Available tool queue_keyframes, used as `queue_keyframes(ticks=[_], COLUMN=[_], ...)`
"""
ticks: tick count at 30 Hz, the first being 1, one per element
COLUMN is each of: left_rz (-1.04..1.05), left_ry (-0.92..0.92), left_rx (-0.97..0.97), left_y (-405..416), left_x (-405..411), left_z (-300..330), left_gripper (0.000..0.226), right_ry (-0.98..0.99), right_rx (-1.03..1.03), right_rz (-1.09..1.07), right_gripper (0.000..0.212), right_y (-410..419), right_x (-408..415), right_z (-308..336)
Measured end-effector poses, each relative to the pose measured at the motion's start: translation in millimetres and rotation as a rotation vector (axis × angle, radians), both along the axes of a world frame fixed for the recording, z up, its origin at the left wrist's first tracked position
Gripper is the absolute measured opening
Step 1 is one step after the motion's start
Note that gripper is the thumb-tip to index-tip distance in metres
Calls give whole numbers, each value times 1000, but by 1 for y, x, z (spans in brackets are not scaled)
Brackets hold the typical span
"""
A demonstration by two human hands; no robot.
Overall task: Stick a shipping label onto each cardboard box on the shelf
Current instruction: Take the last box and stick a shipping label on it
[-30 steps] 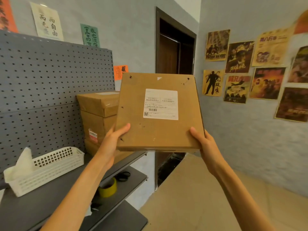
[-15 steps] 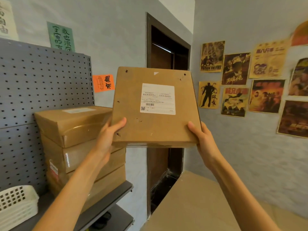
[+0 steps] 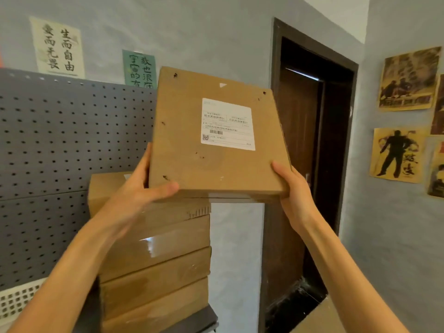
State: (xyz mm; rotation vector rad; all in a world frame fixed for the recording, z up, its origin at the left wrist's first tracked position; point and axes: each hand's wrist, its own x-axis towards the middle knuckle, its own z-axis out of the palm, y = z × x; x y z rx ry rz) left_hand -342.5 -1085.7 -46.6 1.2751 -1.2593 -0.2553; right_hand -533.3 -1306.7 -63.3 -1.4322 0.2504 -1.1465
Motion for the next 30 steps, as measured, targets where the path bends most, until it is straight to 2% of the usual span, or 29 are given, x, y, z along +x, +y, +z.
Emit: queue_keyframes(ticks=[3, 6, 8, 11, 13, 16, 21, 26, 28, 30], left_rz=[163, 375, 468, 560, 590, 646, 747, 817, 803, 774], left_ry=[-169, -196, -191, -158, -132, -82, 18, 65, 89, 102], left_rx=[6, -74, -116, -134, -144, -186, -176, -48, 24, 81], left_y=[1, -2, 0, 9, 15, 22, 26, 22, 20, 20], left_x=[0, -6, -3, 5, 6, 10, 23, 39, 43, 47], left_z=[11, 19, 22, 27, 30, 32, 32, 22, 17, 11], left_gripper=[131, 104, 105, 115, 113, 110, 69, 41, 39, 55], right_ry=[13, 23, 19, -4, -10, 28, 83, 132, 155, 191], right_rx=[-39, -84, -92, -104, -155, -210, -283, -245, -241, -240], right_rz=[110, 217, 273, 380, 467, 533, 527, 436, 392, 368], right_gripper=[59, 62, 66, 58, 55, 84, 73, 70, 71, 72], right_y=[-23, -33, -34, -33, -31, -24, -12, -9, -11, -14], right_x=[29, 56, 71, 90, 101, 115, 136, 154, 158, 162], right_z=[21, 37, 45, 53, 55, 53, 47, 40, 35, 31])
